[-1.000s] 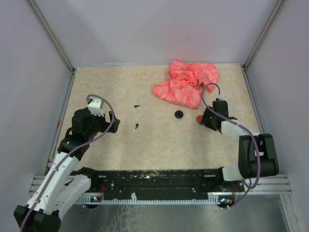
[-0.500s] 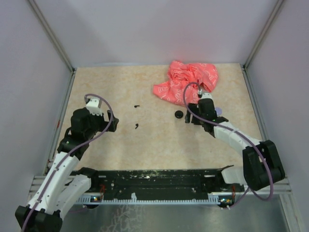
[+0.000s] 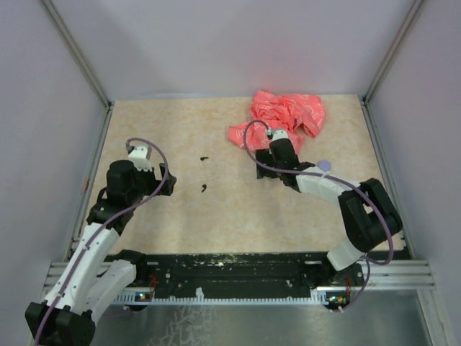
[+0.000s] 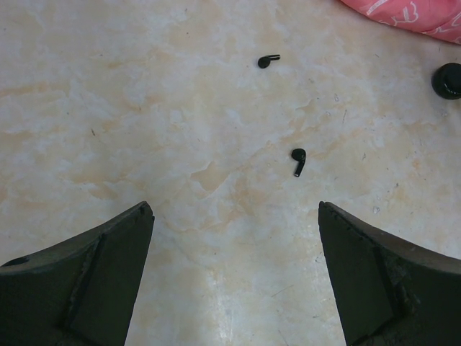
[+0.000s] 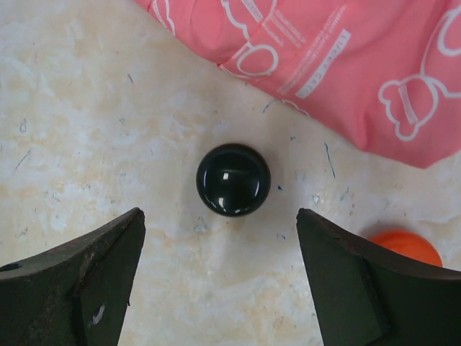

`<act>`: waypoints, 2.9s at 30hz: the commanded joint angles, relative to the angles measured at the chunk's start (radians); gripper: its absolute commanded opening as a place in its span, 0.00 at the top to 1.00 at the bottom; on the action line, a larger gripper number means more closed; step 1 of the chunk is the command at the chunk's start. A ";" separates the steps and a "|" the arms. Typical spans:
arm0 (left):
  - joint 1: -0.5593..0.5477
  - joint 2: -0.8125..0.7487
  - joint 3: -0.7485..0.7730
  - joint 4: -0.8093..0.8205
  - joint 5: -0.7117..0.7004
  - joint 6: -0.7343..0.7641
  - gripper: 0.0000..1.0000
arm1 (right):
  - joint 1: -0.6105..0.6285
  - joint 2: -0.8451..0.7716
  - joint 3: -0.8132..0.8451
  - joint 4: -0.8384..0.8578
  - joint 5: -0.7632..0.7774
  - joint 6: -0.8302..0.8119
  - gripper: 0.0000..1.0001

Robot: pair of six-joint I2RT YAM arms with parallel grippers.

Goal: Insert the wireless bluetooth earbuds into the charging case
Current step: Pick up the charging case at the center of the board.

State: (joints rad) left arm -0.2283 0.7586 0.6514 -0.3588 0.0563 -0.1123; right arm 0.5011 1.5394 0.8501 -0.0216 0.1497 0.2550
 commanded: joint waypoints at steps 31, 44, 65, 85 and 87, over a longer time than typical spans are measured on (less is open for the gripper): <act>0.033 0.040 -0.007 0.075 0.219 -0.026 0.00 | 0.151 0.153 0.023 0.075 0.072 -0.083 0.57; 0.031 0.134 -0.033 0.208 0.534 -0.274 0.03 | 0.330 0.019 -0.045 0.245 0.061 -0.106 0.66; -0.200 0.260 -0.150 0.681 0.506 -0.573 0.22 | 0.438 -0.219 -0.351 0.793 -0.066 -0.354 0.68; -0.280 0.481 -0.098 0.826 0.517 -0.591 0.44 | 0.459 -0.209 -0.377 0.842 -0.108 -0.412 0.68; -0.283 0.496 -0.090 0.836 0.521 -0.592 0.46 | 0.461 -0.206 -0.378 0.842 -0.111 -0.416 0.68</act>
State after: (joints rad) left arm -0.5018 1.2308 0.5182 0.4065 0.5686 -0.7006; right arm 0.9474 1.3510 0.4706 0.7567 0.0570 -0.1413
